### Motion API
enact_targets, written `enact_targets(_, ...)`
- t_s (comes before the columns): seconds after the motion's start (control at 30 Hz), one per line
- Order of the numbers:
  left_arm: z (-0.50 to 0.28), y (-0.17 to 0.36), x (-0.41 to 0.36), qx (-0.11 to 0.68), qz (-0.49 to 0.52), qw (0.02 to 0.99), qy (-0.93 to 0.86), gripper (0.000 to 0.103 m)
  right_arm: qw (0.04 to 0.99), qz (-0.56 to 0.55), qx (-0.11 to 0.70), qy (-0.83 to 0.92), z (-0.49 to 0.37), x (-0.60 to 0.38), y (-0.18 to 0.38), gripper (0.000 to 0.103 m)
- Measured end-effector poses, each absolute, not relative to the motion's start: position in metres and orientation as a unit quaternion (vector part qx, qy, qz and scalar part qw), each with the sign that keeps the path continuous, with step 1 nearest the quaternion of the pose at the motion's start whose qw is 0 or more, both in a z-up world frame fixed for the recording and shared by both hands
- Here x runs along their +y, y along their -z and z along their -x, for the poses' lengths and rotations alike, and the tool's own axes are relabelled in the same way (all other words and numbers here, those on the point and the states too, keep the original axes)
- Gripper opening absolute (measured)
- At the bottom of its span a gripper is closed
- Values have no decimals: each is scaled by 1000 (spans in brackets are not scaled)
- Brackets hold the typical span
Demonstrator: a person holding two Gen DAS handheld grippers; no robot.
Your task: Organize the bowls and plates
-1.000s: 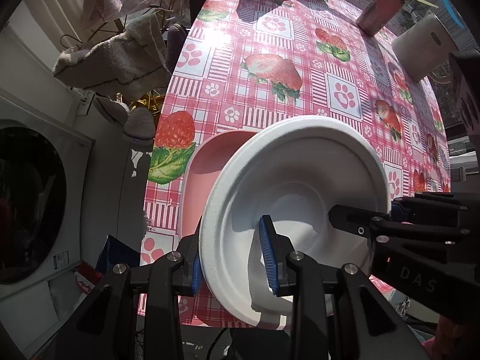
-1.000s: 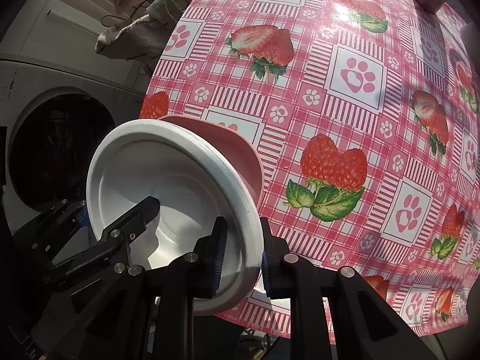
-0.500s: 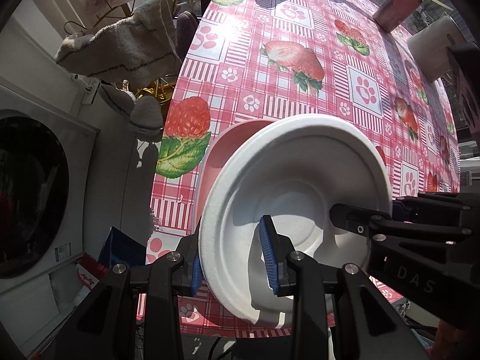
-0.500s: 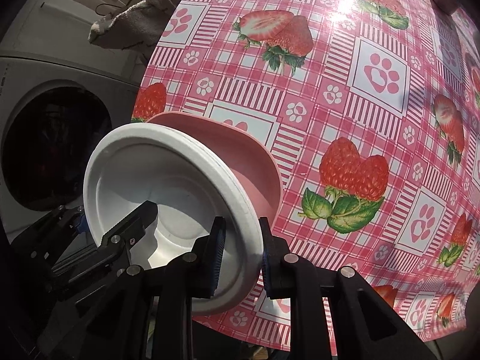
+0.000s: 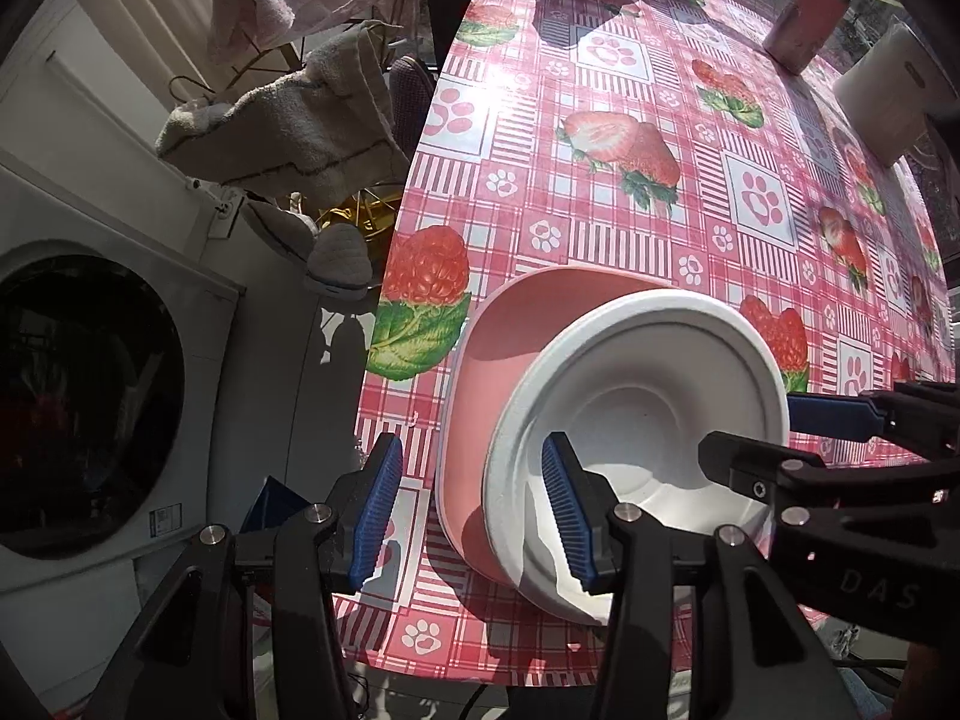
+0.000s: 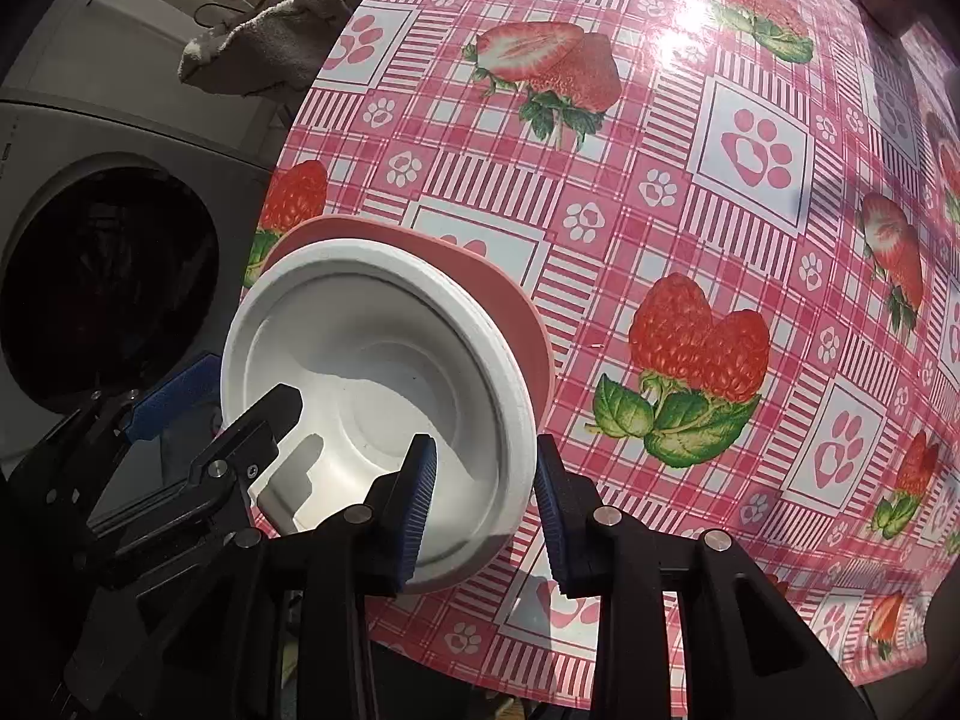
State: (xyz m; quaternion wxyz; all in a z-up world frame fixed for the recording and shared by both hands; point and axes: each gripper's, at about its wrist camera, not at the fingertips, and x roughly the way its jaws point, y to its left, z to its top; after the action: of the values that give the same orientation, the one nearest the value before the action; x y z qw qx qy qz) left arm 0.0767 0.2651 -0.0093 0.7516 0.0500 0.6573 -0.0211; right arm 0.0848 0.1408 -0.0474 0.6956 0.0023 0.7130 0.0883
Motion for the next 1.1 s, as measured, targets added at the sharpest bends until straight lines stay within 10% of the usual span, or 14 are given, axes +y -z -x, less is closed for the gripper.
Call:
enact_targets(0.27, -73, -25, 270, 622, -102, 777, 4, 81, 732, 19, 675, -89, -80, 132, 11, 101)
enact_targets(1.1, -47, -84, 250, 649, -92, 751, 78, 87, 773, 57, 629, -59, -67, 133, -71, 101)
